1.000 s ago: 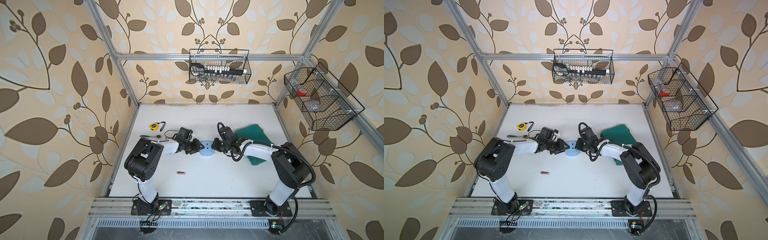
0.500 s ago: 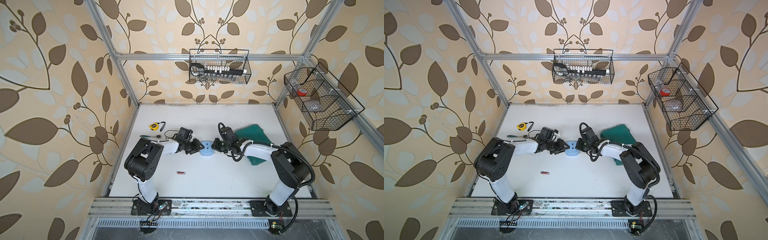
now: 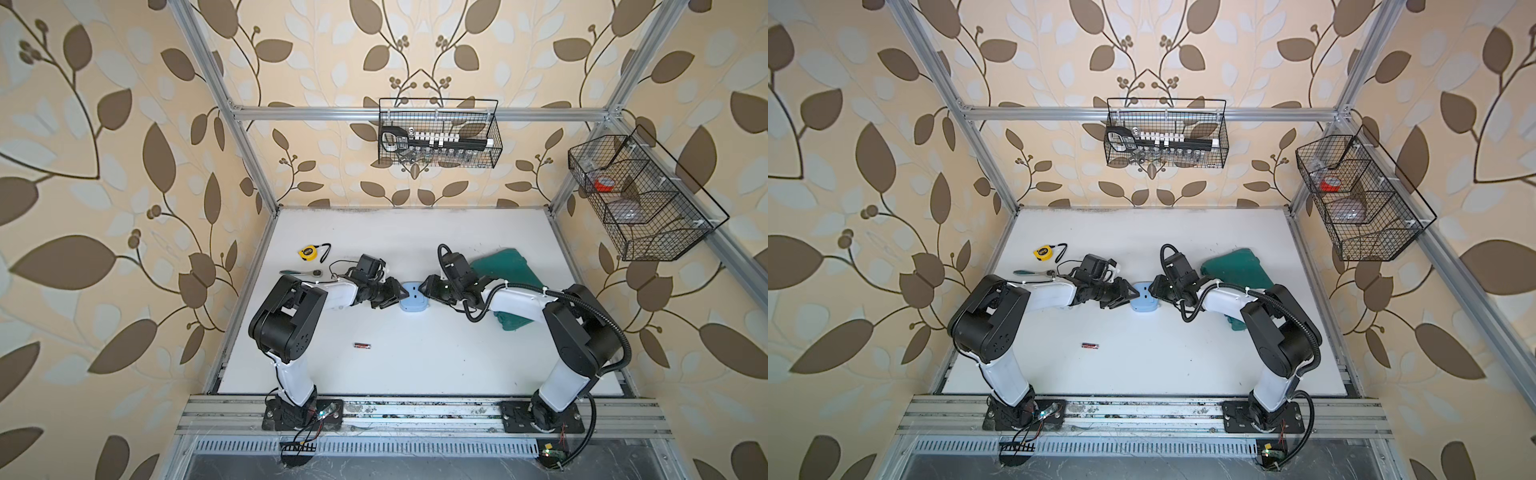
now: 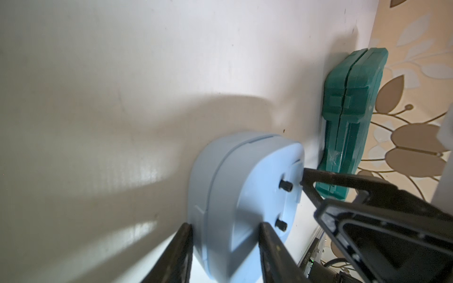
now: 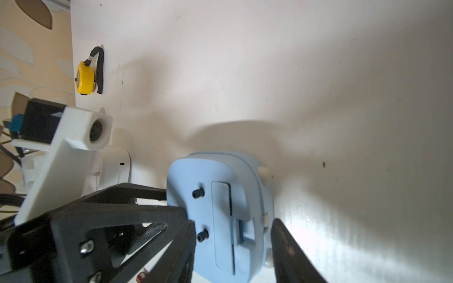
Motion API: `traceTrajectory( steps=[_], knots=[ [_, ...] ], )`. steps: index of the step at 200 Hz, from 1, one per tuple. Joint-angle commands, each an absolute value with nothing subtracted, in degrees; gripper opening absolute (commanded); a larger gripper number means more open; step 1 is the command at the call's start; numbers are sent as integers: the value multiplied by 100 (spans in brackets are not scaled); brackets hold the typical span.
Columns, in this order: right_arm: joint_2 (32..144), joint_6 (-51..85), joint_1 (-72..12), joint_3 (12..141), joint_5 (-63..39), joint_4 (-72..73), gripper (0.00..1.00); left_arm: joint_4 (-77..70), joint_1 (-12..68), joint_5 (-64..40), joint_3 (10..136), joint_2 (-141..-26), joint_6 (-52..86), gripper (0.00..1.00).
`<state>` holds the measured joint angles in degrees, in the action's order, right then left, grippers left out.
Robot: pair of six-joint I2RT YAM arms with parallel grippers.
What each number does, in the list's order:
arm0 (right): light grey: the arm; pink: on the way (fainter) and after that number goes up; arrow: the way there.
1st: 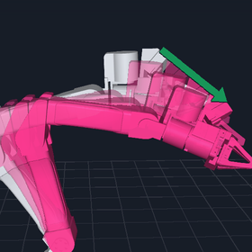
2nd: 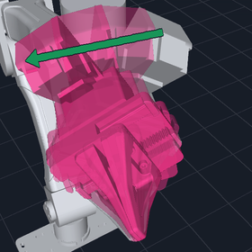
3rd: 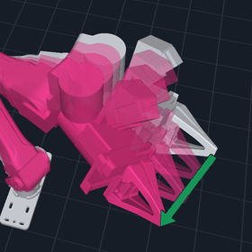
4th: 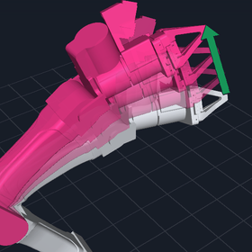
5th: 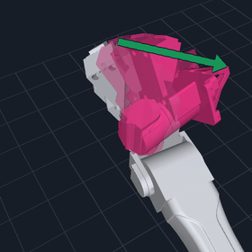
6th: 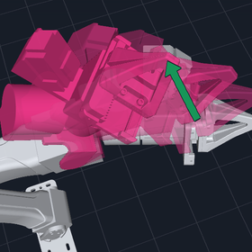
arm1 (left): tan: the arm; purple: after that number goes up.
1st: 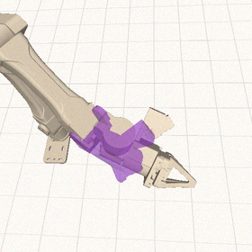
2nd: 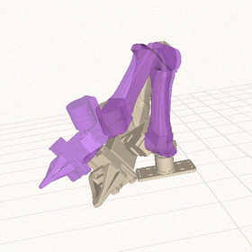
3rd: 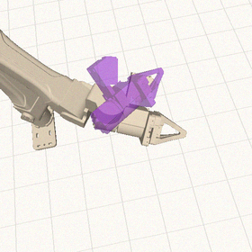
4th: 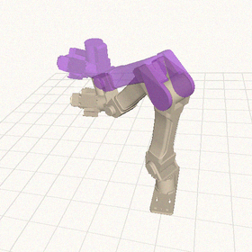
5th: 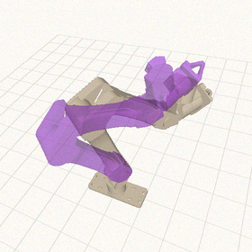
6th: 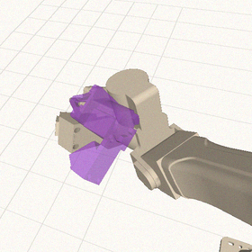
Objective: Insert the battery into the alarm
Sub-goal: Install the cover on the alarm.
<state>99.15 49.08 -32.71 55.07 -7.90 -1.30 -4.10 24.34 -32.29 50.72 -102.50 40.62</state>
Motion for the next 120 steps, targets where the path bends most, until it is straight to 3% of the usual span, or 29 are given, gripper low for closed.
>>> traceTrajectory(
  steps=[1,120],
  knots=[
    [9790,4838,-3193,5431,-702,-223,51,255,2487,-2909,4954,-10477,3979,44],
    [10283,4858,-3122,5423,-1426,106,31,246,2487,-2919,4959,-10492,3970,44]
  ],
)
